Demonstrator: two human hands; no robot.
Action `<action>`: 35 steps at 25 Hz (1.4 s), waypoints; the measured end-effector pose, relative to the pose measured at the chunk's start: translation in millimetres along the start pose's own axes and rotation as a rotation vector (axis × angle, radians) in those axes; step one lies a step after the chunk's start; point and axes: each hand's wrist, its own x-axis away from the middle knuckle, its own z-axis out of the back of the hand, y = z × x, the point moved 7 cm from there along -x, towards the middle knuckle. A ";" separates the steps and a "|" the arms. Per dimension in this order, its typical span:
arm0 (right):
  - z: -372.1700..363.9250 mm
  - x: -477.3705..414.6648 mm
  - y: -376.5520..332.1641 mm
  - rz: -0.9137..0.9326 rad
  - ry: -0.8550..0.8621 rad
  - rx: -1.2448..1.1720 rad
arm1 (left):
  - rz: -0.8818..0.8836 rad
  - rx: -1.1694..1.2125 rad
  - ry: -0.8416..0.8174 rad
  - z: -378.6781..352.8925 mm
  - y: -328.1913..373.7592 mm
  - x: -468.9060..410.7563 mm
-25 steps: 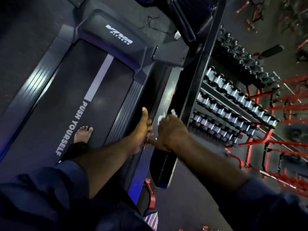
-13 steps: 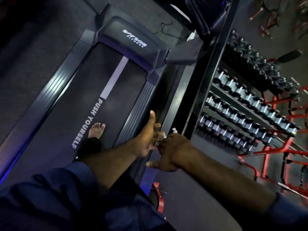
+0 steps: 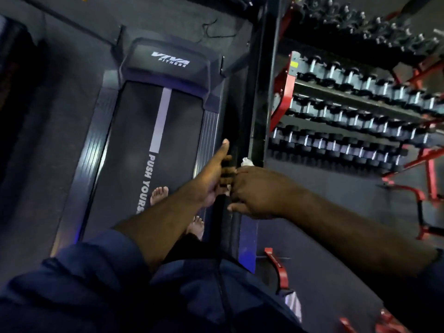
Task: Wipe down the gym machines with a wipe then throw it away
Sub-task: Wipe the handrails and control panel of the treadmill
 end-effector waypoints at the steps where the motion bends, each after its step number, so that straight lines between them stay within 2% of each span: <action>1: 2.2 14.3 8.1 0.044 0.166 -0.069 | -0.016 -0.074 -0.013 -7.4 5.1 1.5; 3: -10.8 42.7 25.5 -0.075 0.466 -0.211 | -0.002 -0.202 -0.031 -24.8 16.0 6.3; 5: -36.1 65.0 20.9 -0.358 0.750 -0.437 | -0.062 -0.270 0.020 -35.9 33.2 8.0; 6: -55.3 72.0 9.2 -0.523 0.869 -0.628 | -0.086 -0.310 0.046 -45.7 41.6 9.2; 8: -85.9 66.9 -15.9 -0.737 1.089 -1.238 | -0.082 -0.408 0.146 -63.3 46.6 6.1; 11: -96.2 50.9 -34.0 -0.801 1.449 -2.283 | -0.154 -0.527 0.365 -81.6 45.5 4.2; 12: -96.3 47.0 -37.2 -0.792 1.501 -2.477 | -0.214 -0.542 0.434 -79.0 45.4 1.3; 15: -94.7 45.0 -26.3 -0.823 1.562 -2.773 | -0.346 -0.691 0.604 -72.9 52.0 -0.2; 16: -102.2 41.1 -19.6 -0.864 1.560 -2.847 | -0.365 -0.739 0.621 -72.2 54.3 -2.8; 18: -108.6 35.7 -14.0 -0.827 1.560 -3.011 | -0.382 -0.782 0.638 -71.1 55.4 -4.2; 22: -109.9 36.8 -17.9 -0.715 1.489 -3.166 | -0.381 -0.775 0.615 -68.9 56.5 -7.6; 26: -116.2 40.6 18.1 -0.762 1.274 -3.061 | -0.433 -0.783 0.614 -70.2 60.3 -4.8; 28: -119.4 44.3 28.1 -0.817 1.159 -2.944 | -0.394 -0.755 0.583 -69.4 59.5 -7.5; 30: -117.7 48.2 33.3 -0.739 1.074 -2.867 | -0.316 -0.738 0.535 -65.3 56.1 -9.0; 32: -105.5 46.9 58.5 -0.733 0.961 -2.756 | -0.204 -0.646 0.416 -65.4 60.0 -5.7; 35: -89.5 39.3 105.8 -0.868 0.887 -2.539 | -0.095 -0.537 0.174 -73.5 86.2 -4.2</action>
